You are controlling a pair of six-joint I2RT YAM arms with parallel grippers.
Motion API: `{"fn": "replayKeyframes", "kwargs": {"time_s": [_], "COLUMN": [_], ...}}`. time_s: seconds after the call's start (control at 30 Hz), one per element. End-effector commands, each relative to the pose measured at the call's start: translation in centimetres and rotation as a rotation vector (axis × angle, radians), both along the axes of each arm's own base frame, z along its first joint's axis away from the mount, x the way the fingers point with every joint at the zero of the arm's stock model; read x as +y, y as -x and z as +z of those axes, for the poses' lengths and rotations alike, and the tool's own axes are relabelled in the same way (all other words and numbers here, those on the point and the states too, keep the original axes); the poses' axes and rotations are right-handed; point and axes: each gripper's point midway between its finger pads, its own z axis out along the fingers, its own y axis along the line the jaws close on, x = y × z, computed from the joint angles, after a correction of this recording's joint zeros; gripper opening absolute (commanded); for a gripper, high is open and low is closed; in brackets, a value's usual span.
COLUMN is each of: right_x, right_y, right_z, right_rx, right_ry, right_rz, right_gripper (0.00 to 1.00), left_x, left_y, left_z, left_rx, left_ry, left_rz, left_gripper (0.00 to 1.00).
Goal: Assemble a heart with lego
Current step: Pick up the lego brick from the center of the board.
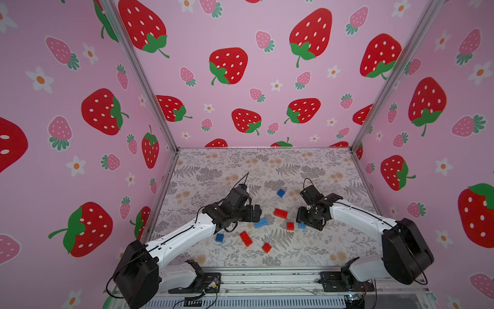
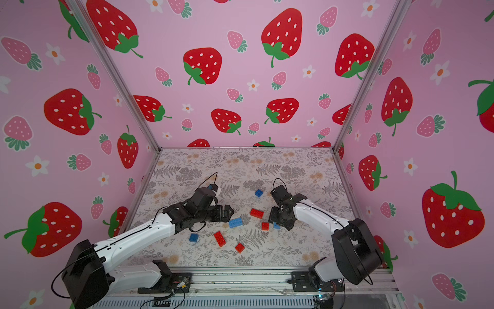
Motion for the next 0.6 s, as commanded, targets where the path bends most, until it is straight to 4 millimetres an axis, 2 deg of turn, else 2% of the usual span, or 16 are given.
{"fn": "replayKeyframes", "kwargs": {"time_s": [0.0, 0.13, 0.3, 0.33, 0.43, 0.57], "right_x": [0.0, 0.0, 0.5, 0.4, 0.3, 0.8], "right_y": [-1.0, -1.4, -1.9, -2.0, -2.6, -4.0], "right_z": [-0.3, -1.1, -1.0, -0.8, 0.4, 3.2], "right_rx": [-0.019, -0.014, -0.028, -0.038, -0.073, -0.135], "right_ry": [0.029, 0.051, 0.039, 0.046, 0.063, 0.066], "right_rz": [-0.015, -0.004, 0.029, 0.039, 0.096, 0.236], "right_gripper": [0.58, 0.53, 0.4, 0.35, 0.29, 0.21], "left_x": [-0.4, -0.6, -0.5, -0.5, -0.5, -0.4], "left_y": [-0.9, -0.9, -1.0, -1.0, -1.0, -1.3], "left_z": [1.1, 0.8, 0.6, 0.6, 0.7, 1.5], "left_rx": [-0.037, -0.031, -0.028, -0.028, -0.031, -0.05], "left_ry": [0.008, 0.005, -0.002, -0.002, 0.002, 0.003], "left_rz": [0.013, 0.004, 0.007, 0.009, 0.012, 0.018], "left_gripper": [0.99, 0.99, 1.0, 0.99, 1.0, 1.0]}}
